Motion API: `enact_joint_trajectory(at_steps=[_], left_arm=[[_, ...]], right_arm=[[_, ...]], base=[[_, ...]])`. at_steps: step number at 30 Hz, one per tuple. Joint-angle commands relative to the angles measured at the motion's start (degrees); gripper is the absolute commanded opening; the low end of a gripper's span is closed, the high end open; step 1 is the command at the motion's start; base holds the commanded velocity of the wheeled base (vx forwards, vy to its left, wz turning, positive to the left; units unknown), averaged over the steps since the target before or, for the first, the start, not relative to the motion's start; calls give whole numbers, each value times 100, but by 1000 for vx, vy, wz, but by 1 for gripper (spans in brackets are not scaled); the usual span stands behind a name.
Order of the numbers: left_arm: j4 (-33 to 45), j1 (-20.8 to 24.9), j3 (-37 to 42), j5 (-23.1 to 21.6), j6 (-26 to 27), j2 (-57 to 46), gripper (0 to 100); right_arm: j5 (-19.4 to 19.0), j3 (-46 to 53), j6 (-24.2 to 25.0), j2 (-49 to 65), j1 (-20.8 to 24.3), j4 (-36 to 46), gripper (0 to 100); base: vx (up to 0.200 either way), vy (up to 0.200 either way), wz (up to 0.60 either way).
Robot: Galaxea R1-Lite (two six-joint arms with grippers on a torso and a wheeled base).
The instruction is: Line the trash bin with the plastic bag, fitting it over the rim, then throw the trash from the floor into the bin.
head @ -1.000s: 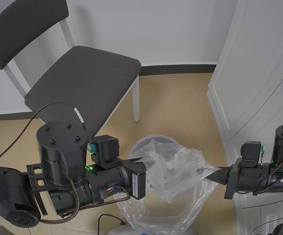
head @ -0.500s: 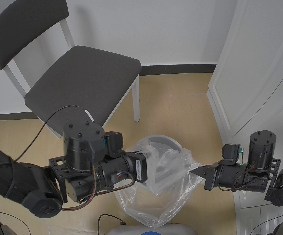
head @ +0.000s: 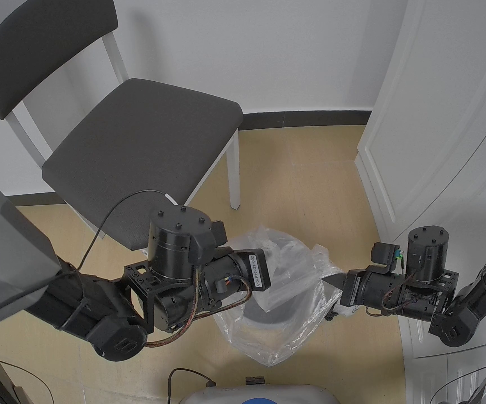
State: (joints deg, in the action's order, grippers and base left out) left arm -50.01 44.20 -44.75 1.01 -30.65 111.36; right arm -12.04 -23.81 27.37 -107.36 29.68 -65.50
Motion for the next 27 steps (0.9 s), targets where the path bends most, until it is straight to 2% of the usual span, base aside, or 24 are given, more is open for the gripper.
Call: enact_joint_trajectory(at_steps=[1, 16, 20, 23, 25, 26, 27], left_arm=[[-9, 9, -104, 13, -55, 202, 0], [61, 88, -95, -13, -108, 175, 0], [61, 80, -165, -22, -354, 175, 0], [114, 71, -289, -57, -495, 175, 0], [114, 71, -297, -66, -512, 175, 0], [184, 71, -324, -128, -635, 175, 0], [219, 71, -350, -189, -732, 175, 0]], right_arm=[[-8, -36, 14, -487, -165, -24, 0], [-44, -27, 32, -382, -244, 187, 0], [-105, -115, 32, -22, -226, 820, 0], [-193, -361, 41, 295, -226, 1654, 0], [-193, -397, 41, 312, -226, 1751, 0], [-202, -678, 41, 383, -253, 2437, 0], [-219, -854, 49, 383, -261, 2779, 0]], base=[[0, 0, 0], [0, 0, 0], [0, 0, 0], [0, 0, 0], [0, 0, 0], [0, 0, 0], [0, 0, 0]])
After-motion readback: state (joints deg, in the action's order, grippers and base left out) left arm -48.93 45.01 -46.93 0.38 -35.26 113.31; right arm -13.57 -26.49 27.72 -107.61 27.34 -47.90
